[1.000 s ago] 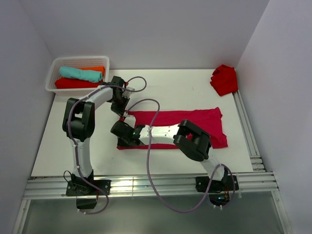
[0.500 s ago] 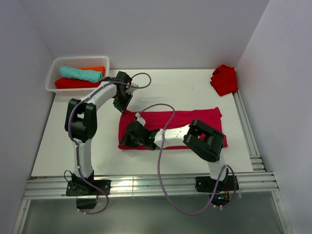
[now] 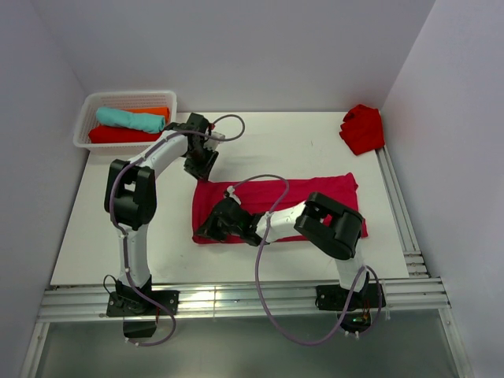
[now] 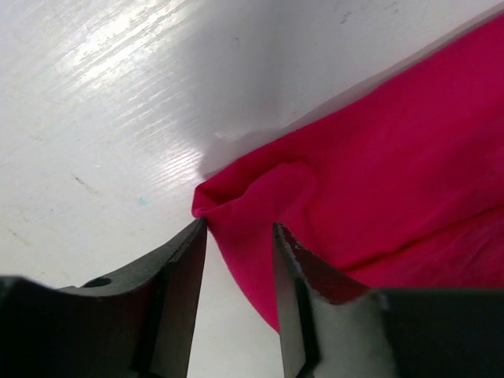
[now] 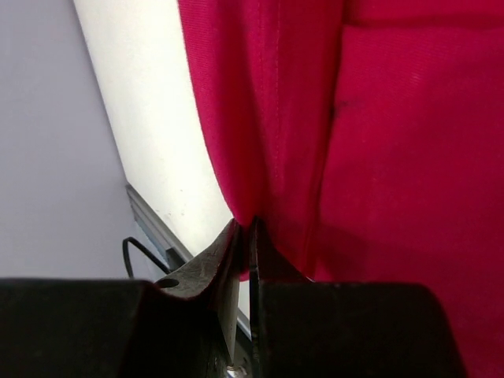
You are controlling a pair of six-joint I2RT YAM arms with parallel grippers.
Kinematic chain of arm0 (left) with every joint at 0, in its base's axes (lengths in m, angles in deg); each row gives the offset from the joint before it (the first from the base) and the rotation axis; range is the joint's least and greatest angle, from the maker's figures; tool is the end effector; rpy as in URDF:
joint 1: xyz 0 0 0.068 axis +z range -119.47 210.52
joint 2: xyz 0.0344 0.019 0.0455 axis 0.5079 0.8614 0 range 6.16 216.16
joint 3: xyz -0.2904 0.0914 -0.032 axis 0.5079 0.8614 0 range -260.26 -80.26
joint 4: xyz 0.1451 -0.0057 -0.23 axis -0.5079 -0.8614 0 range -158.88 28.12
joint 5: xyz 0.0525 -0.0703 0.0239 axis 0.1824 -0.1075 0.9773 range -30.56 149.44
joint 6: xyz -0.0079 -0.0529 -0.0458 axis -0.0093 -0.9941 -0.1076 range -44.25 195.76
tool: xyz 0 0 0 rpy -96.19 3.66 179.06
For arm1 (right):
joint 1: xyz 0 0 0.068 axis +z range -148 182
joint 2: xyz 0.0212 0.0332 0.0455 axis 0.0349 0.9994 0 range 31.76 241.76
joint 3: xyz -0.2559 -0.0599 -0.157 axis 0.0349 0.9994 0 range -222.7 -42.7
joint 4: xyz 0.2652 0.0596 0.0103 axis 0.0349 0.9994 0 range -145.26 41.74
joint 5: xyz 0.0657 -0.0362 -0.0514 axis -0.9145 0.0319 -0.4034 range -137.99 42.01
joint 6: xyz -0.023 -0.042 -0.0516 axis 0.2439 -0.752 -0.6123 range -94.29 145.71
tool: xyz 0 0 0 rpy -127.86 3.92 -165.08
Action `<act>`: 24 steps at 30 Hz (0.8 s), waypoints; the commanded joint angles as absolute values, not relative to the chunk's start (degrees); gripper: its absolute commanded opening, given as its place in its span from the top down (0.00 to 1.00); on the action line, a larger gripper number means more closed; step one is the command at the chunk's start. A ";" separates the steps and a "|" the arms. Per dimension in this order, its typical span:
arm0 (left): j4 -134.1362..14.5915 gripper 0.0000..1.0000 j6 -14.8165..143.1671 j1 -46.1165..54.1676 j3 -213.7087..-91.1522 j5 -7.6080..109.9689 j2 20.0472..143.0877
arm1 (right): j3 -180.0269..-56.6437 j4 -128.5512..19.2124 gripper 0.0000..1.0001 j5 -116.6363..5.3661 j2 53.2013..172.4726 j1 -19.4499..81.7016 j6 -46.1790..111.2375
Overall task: Roll the t-shirts
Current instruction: Roll the tshirt
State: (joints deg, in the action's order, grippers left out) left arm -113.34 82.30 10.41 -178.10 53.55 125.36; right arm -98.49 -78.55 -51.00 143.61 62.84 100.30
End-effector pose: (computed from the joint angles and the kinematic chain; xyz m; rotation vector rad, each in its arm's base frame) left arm 0.4344 -0.1654 0.2109 0.6786 2.7678 -0.1964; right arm 0.2090 0.3809 0.1401 0.2642 2.4934 1.2902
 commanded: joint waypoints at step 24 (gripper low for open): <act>-111.80 0.34 86.57 23.67 -166.93 23.32 120.59 | -98.60 -82.51 1.00 -52.92 143.55 61.59 102.09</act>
State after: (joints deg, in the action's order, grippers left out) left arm -113.51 86.02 23.83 -168.42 28.79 120.35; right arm -98.40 -80.15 -52.29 143.67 61.99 101.55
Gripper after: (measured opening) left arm 0.652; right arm 0.109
